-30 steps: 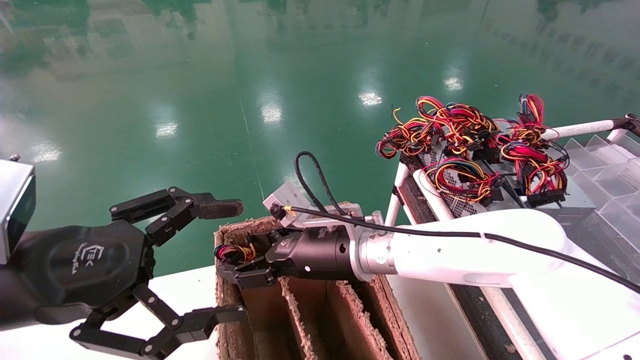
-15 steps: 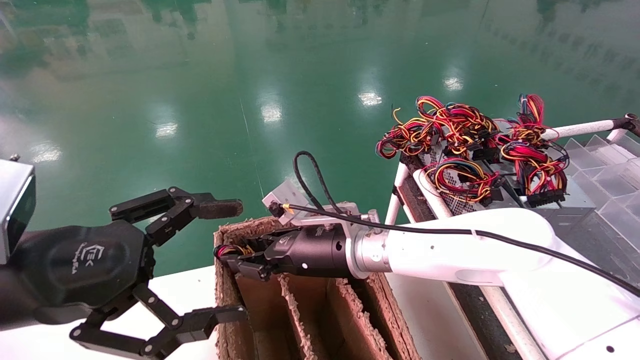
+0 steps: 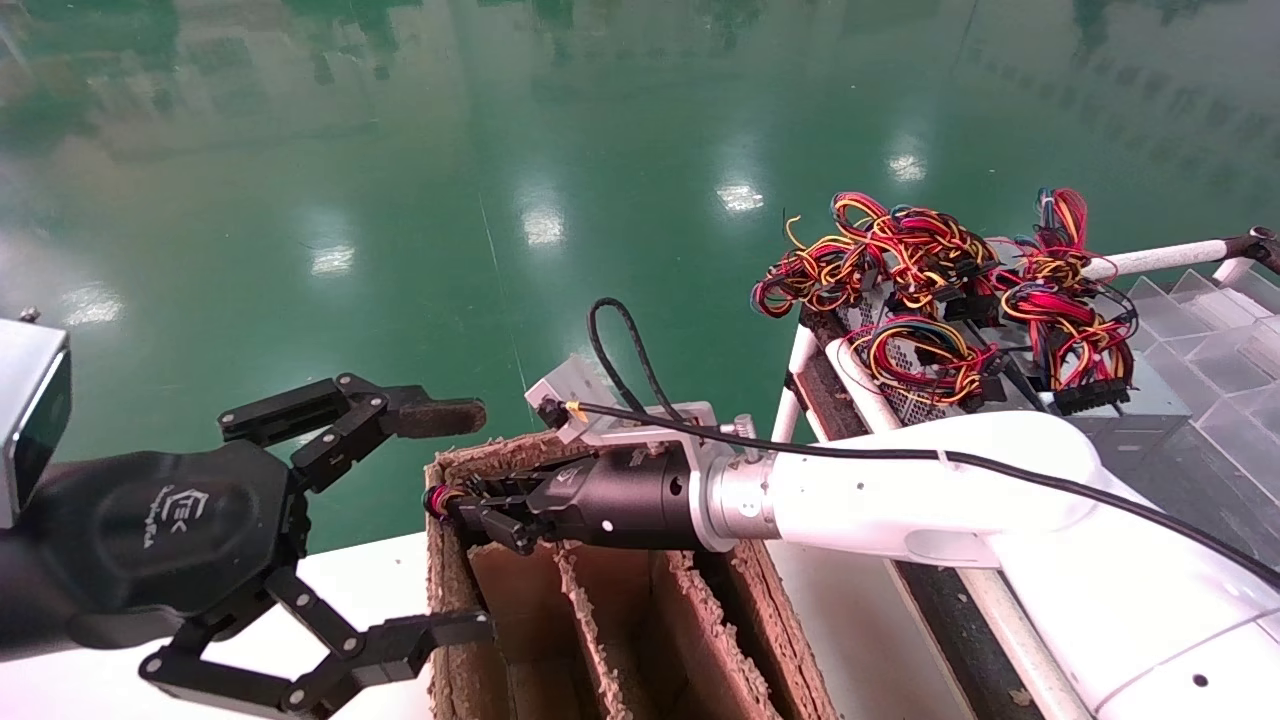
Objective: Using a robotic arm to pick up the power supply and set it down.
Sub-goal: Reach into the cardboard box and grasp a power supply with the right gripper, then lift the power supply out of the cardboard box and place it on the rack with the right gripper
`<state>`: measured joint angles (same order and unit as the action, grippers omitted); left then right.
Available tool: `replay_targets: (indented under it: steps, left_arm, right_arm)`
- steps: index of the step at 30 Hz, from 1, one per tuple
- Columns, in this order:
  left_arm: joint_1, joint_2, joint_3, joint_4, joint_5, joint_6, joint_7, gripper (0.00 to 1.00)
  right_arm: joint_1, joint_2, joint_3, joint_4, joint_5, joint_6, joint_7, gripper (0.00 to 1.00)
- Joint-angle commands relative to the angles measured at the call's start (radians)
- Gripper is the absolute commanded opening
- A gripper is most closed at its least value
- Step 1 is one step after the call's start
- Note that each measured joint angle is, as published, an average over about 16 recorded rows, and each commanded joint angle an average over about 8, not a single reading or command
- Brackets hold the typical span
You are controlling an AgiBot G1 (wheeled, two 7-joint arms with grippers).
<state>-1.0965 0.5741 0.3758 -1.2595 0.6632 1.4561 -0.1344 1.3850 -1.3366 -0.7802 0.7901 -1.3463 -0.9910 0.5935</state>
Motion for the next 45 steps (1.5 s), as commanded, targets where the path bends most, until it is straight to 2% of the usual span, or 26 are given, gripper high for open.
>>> replay_targets:
  steps: [1, 11, 25, 45]
  left_arm:
    - [0.0, 0.0, 0.0, 0.0, 0.0, 0.0, 0.0, 1.0]
    - [0.0, 0.0, 0.0, 0.0, 0.0, 0.0, 0.0, 1.0]
    - [0.0, 0.0, 0.0, 0.0, 0.0, 0.0, 0.0, 1.0]
    - [0.0, 0.0, 0.0, 0.0, 0.0, 0.0, 0.0, 1.0]
  right_arm:
    - [0.004, -0.002, -0.004, -0.009, 0.004, -0.002, -0.003, 0.0]
    - [0.006, 0.012, 0.017, -0.02, 0.076, 0.002, -0.052, 0.0]
    - [-0.002, 0.078, 0.096, 0.041, 0.18, -0.016, -0.102, 0.0]
    - [-0.008, 0.294, 0.258, 0.289, 0.341, -0.016, -0.068, 0.0]
